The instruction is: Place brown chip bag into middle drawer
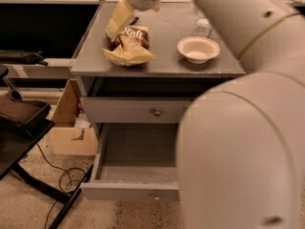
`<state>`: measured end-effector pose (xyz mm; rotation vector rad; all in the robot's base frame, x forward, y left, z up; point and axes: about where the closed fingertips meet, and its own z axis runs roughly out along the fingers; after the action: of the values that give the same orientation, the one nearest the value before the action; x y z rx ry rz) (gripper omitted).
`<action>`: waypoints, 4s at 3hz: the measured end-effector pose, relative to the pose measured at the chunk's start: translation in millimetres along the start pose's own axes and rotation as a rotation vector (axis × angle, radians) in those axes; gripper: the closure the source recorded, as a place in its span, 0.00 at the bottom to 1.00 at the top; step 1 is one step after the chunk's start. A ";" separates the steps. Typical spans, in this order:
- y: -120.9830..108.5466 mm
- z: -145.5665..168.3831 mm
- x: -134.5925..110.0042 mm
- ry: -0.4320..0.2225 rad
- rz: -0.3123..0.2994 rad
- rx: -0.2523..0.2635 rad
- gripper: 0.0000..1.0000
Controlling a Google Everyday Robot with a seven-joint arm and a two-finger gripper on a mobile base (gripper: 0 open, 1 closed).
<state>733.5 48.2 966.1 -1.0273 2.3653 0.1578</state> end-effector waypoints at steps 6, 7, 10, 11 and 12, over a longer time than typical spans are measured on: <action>43.2 139.7 -25.6 0.263 -0.037 0.035 0.85; 37.6 136.4 -25.3 0.233 -0.050 0.025 1.00; 46.8 -88.6 9.2 -0.321 -0.077 -0.004 1.00; 123.2 -150.9 18.9 -0.490 -0.208 -0.044 1.00; 150.0 -122.4 55.6 -0.549 -0.214 -0.086 1.00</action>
Offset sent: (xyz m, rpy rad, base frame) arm 0.0541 0.1202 -0.0712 -0.2186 0.1181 0.0026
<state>543.0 79.3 1023.6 -1.1018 1.7582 0.4069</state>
